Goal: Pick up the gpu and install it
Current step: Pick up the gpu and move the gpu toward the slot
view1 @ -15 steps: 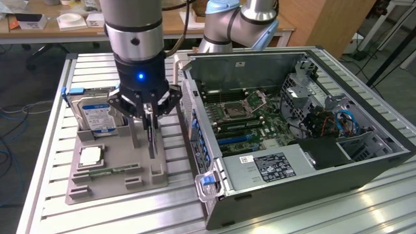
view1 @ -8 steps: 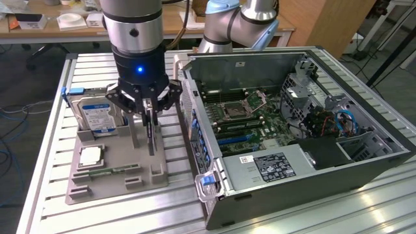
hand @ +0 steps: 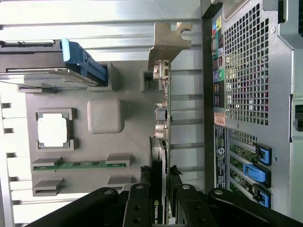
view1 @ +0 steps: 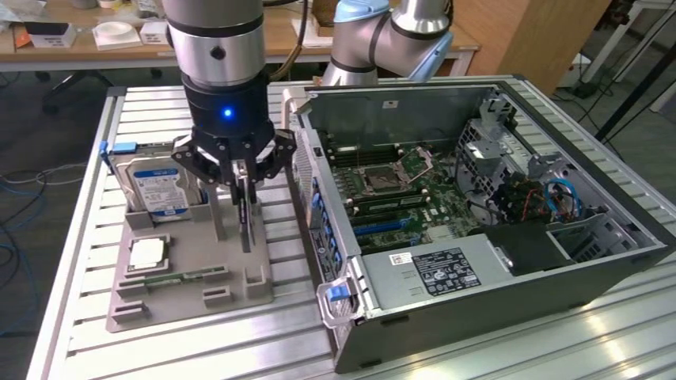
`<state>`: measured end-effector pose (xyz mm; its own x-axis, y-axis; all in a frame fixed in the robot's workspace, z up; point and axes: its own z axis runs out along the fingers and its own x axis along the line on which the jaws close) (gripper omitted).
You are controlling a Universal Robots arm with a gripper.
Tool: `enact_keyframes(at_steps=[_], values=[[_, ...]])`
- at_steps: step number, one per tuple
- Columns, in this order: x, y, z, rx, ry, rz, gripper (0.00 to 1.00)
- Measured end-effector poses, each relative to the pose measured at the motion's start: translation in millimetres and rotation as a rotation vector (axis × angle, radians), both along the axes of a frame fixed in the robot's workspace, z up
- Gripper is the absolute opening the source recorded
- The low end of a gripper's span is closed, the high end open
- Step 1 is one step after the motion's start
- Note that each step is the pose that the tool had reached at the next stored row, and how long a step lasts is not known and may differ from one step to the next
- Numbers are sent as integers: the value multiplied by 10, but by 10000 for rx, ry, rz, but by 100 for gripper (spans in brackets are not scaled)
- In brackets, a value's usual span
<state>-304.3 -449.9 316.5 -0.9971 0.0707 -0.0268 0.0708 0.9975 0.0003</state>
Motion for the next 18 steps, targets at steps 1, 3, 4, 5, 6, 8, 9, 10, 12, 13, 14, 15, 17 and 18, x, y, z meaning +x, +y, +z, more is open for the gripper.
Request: enact_keyframes(at_steps=[1,3,4,5,6,8,9,10,12,13,14,15,17,18], values=[[0,0,8,-3,2,0,26],[0,0,34,0,0,0,26],[0,0,55,0,1,0,26],[0,0,76,0,0,0,26],[0,0,100,0,1,0,26],[0,0,145,0,0,-1,26],[0,0,152,0,0,0,26],[0,0,151,2,-1,0,26],[0,0,151,0,-1,0,26],[0,0,152,1,0,0,26],[0,0,151,1,0,0,26],[0,0,152,0,0,0,26],[0,0,152,0,0,0,26],[0,0,153,0,0,0,26]])
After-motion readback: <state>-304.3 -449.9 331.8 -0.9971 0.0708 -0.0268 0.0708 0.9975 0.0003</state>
